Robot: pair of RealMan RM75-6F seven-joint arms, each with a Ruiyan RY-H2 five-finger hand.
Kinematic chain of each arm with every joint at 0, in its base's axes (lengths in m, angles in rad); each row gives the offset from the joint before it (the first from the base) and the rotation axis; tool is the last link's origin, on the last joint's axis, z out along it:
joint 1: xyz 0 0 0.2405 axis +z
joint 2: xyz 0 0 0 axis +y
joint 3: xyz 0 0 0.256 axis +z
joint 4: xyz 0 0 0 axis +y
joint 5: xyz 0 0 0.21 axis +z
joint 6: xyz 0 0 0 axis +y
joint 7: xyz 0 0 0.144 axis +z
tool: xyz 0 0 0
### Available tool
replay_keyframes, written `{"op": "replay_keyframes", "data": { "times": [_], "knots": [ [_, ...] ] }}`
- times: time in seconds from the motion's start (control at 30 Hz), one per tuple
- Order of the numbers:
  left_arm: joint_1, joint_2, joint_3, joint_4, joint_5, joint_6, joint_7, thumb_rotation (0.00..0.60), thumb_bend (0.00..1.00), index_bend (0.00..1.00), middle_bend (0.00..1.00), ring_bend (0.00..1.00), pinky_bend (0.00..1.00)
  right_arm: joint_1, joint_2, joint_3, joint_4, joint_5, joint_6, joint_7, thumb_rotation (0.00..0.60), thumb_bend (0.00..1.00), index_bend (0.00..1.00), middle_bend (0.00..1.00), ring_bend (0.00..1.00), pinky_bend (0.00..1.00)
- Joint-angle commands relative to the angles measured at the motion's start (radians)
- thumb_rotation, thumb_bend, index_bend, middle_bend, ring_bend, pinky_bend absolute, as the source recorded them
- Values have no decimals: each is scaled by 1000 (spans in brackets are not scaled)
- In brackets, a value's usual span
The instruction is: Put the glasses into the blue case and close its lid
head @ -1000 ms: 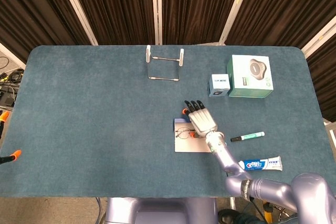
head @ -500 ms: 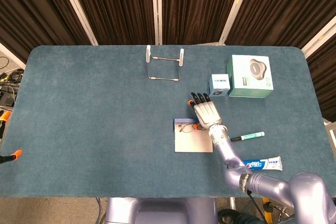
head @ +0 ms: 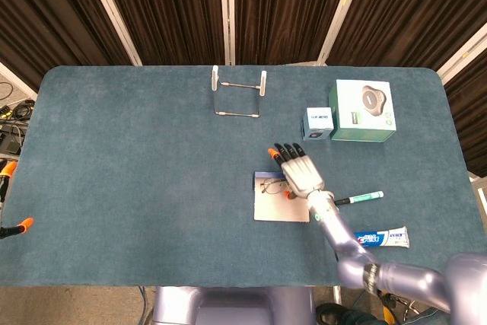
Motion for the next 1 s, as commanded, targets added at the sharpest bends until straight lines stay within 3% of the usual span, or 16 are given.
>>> {"op": "replay_keyframes", "data": {
  "times": [0.03, 0.27, 0.5, 0.67, 1.0],
  "knots": [
    [11, 11, 10, -19, 37, 27, -11, 600, 0, 0, 0, 0, 0, -60, 106, -70, -168, -102, 72, -10, 600, 97, 33, 0, 0, 0],
    [24, 20, 22, -35, 76, 52, -21, 600, 0, 0, 0, 0, 0, -104, 135, -127, -224, -177, 104, 6, 600, 97, 154, 0, 0, 0],
    [36, 27, 32, -49, 111, 76, -29, 600, 0, 0, 0, 0, 0, -143, 119, -180, -191, -265, 136, 7, 600, 135, 251, 0, 0, 0],
    [35, 26, 31, -46, 107, 70, -27, 600, 0, 0, 0, 0, 0, -156, 67, -184, -120, -265, 117, 14, 600, 191, 280, 0, 0, 0],
    [27, 20, 24, -34, 79, 49, -19, 600, 0, 0, 0, 0, 0, -156, 5, -176, -40, -277, 84, 14, 600, 201, 284, 0, 0, 0]
  ]
}}
